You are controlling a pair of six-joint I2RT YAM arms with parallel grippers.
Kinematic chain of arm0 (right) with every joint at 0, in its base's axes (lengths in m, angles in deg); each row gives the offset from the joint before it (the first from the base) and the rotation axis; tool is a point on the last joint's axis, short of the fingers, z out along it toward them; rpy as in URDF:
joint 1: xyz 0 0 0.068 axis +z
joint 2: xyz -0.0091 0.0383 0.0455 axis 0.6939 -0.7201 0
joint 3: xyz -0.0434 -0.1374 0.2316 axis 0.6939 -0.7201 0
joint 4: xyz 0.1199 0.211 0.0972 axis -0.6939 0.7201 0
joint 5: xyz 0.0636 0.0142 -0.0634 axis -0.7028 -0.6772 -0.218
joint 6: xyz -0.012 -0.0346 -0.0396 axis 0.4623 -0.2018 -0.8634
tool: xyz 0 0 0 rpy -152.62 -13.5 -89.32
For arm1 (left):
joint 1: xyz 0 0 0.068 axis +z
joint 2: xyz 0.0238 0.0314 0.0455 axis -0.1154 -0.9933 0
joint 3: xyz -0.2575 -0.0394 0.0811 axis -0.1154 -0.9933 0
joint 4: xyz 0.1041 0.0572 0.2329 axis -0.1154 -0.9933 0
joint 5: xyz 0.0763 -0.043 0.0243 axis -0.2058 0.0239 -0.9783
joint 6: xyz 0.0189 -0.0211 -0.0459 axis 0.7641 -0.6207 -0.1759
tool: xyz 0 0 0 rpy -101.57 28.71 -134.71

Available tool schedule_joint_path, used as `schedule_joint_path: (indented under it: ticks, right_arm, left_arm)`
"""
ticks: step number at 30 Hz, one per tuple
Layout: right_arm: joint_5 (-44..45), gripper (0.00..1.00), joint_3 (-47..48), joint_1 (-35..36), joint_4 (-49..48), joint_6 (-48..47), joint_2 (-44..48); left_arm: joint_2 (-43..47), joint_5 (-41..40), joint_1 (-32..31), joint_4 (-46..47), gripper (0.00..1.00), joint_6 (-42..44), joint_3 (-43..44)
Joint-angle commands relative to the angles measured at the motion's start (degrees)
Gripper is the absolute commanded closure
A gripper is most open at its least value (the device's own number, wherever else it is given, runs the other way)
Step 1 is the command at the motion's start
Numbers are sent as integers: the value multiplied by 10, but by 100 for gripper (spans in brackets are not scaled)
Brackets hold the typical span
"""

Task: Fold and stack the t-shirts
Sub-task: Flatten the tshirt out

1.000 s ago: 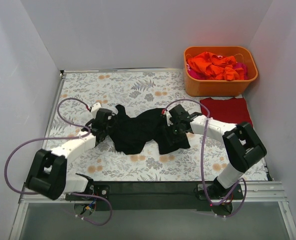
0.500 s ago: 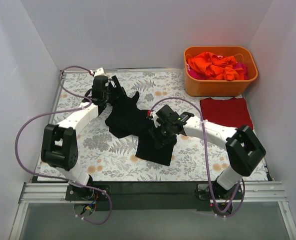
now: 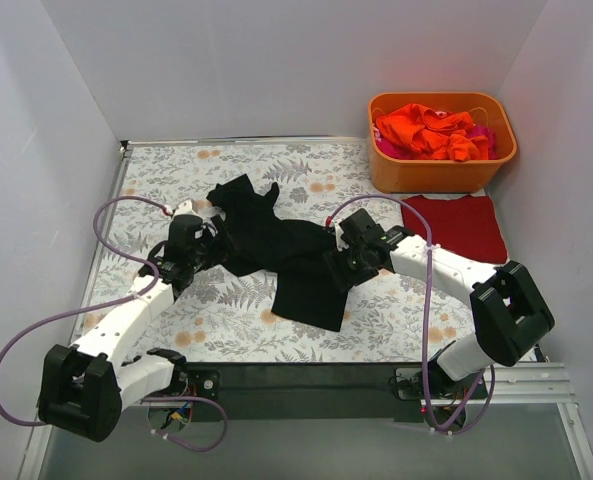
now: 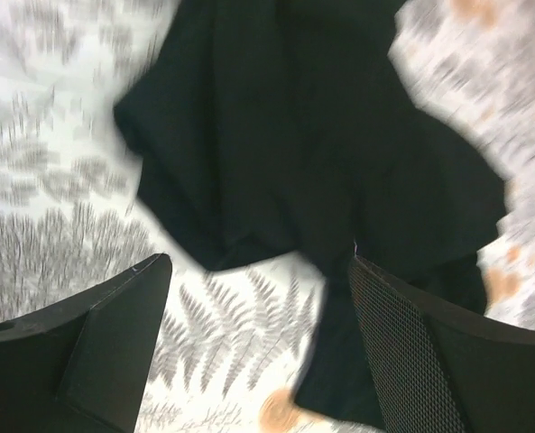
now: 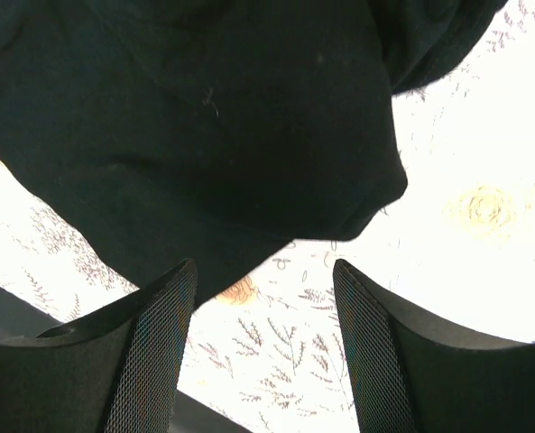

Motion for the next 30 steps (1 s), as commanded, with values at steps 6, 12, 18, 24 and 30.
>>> schedule_joint_path:
  ticks: [6, 12, 18, 24, 30]
  right_arm:
    - [-25, 42, 9, -7, -36, 3, -28]
    - [-35, 42, 0, -14, -54, 9, -42]
    - [-37, 42, -12, -24, -65, 12, -48]
    - [-38, 42, -14, -23, -73, 12, -65]
    - [-43, 46, -7, -23, -73, 10, -94]
  left_arm:
    - [-64, 22, -25, -19, 28, 0, -16]
    - [-114, -6, -49, 3, 36, 11, -5]
    - [-169, -38, -75, 9, 40, 15, 17]
    - [-200, -76, -90, 14, 50, 13, 32]
    - [-228, -97, -91, 24, 76, 13, 39]
